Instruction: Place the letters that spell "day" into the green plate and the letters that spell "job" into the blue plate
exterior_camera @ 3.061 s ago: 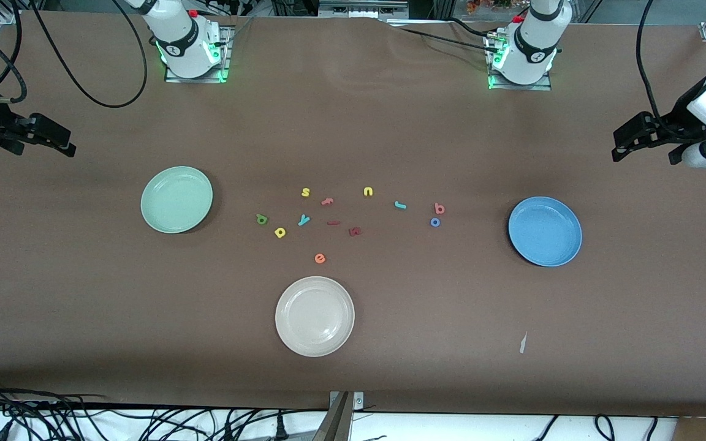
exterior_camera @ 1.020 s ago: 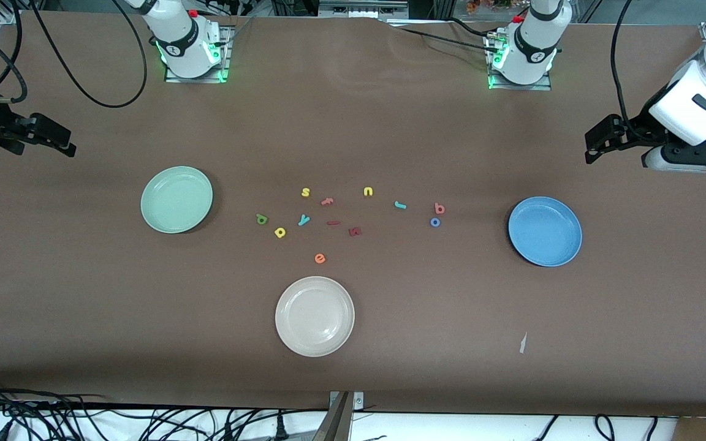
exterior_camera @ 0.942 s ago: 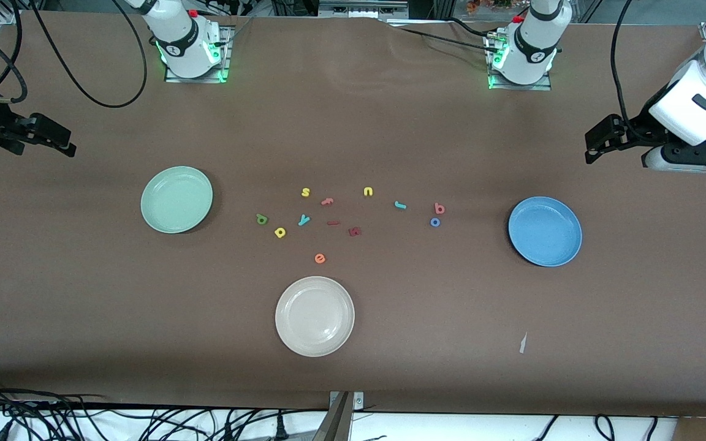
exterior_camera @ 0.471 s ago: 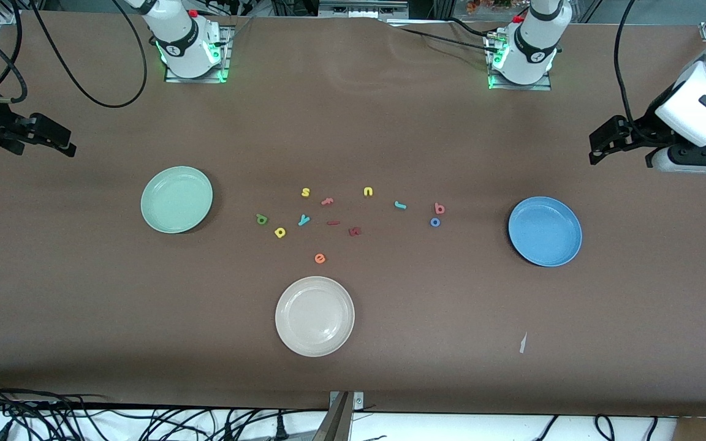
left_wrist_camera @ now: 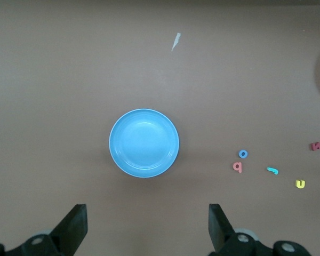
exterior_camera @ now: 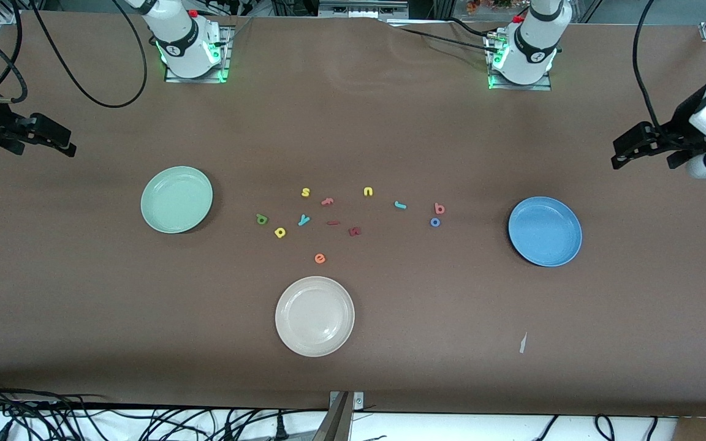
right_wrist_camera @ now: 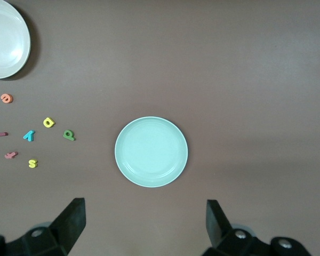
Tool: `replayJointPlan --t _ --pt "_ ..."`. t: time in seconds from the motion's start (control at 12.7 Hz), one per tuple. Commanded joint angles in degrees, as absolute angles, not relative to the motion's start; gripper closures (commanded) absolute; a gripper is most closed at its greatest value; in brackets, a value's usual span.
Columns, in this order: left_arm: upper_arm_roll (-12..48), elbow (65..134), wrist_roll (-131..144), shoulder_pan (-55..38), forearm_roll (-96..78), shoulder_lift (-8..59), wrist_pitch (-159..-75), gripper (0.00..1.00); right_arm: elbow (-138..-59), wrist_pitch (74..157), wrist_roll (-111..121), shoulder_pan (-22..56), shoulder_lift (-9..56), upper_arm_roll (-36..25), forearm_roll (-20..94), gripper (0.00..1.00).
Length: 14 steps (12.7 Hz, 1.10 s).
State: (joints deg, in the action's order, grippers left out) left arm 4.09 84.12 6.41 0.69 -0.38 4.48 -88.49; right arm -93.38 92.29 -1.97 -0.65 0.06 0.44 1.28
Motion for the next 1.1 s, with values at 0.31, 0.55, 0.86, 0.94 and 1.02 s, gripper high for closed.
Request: replayJointPlan --t 0.31,0.55,0.86,0.94,1.02 --pt "4.66 82.88 6.86 0.88 0.97 4.92 -86.49 0.0 -93.87 91.93 -1.23 -0.97 -0.61 0.7 0.97 0.0" --pt "4.66 82.97 6.86 0.97 0.97 4.92 -86.4 0.0 -93.87 91.85 -1.23 -0.97 -0.53 0.7 0.97 0.0" --pt "4.66 82.97 6.86 0.88 0.97 4.92 -86.31 0.0 -93.87 91.85 -1.23 -0.97 -0.62 0.7 0.97 0.0" --pt "4.66 82.97 6.86 0.88 0.97 4.83 -86.31 0.0 -93.87 91.85 -1.23 -0.97 -0.62 0.7 0.97 0.0" --pt "4.66 82.97 6.86 0.97 0.97 4.92 -86.31 0.0 -93.87 91.85 -1.23 -0.97 -0.53 0.7 0.97 0.0"
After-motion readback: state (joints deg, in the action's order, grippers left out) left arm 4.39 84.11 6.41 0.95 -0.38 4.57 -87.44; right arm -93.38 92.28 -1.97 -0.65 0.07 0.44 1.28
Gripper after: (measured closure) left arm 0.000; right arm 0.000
